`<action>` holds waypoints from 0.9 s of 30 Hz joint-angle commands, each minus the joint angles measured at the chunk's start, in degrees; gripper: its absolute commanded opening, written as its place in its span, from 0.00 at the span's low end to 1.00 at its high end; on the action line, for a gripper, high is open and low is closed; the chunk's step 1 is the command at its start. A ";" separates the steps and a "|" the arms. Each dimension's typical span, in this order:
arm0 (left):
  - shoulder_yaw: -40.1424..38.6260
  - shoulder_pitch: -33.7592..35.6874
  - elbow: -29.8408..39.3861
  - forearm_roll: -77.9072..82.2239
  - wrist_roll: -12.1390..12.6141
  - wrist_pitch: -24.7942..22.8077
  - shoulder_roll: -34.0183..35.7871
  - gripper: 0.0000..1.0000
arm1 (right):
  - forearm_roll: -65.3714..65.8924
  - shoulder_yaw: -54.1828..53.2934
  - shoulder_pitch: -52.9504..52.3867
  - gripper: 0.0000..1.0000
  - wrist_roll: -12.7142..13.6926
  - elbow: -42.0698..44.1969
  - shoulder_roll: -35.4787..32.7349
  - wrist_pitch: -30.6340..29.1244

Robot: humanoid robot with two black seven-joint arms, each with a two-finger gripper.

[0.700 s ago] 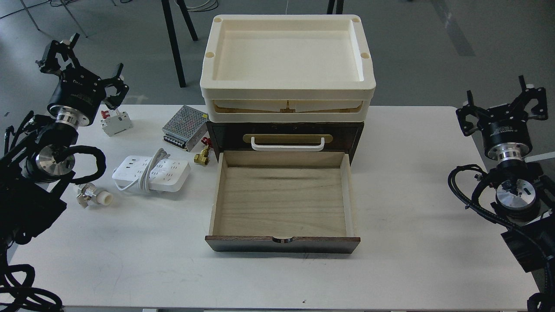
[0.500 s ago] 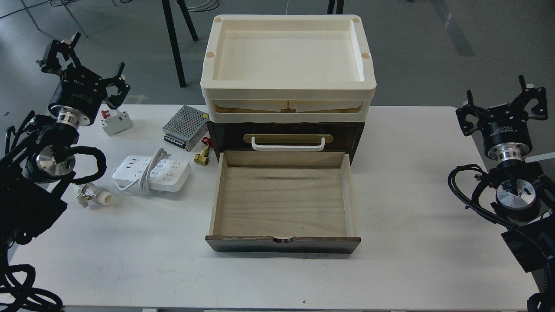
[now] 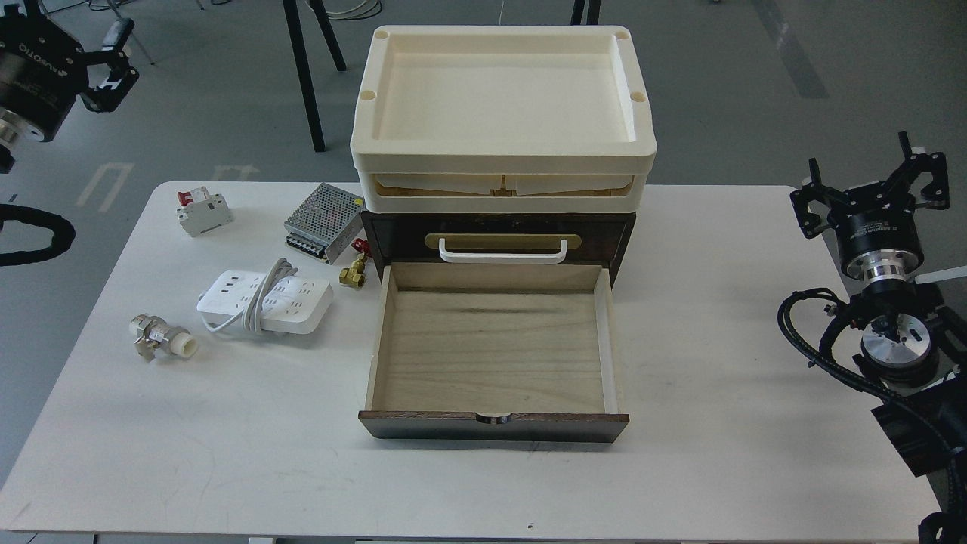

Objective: Put charging cable into cabinet
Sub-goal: 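Move the left gripper toward the white power strip with coiled cable, then lower the left gripper and grasp the white power strip and cable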

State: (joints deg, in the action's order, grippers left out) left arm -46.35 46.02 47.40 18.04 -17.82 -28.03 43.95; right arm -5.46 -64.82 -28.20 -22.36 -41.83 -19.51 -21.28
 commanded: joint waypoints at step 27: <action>32.02 -3.92 4.55 87.87 -1.70 24.16 1.50 0.79 | 0.72 0.22 0.34 1.00 -0.05 0.00 0.35 0.27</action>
State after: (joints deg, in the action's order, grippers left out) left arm -15.78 42.87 53.51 105.57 -19.85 -4.37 47.51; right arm -4.82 -64.68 -27.86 -22.42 -41.83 -19.17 -21.04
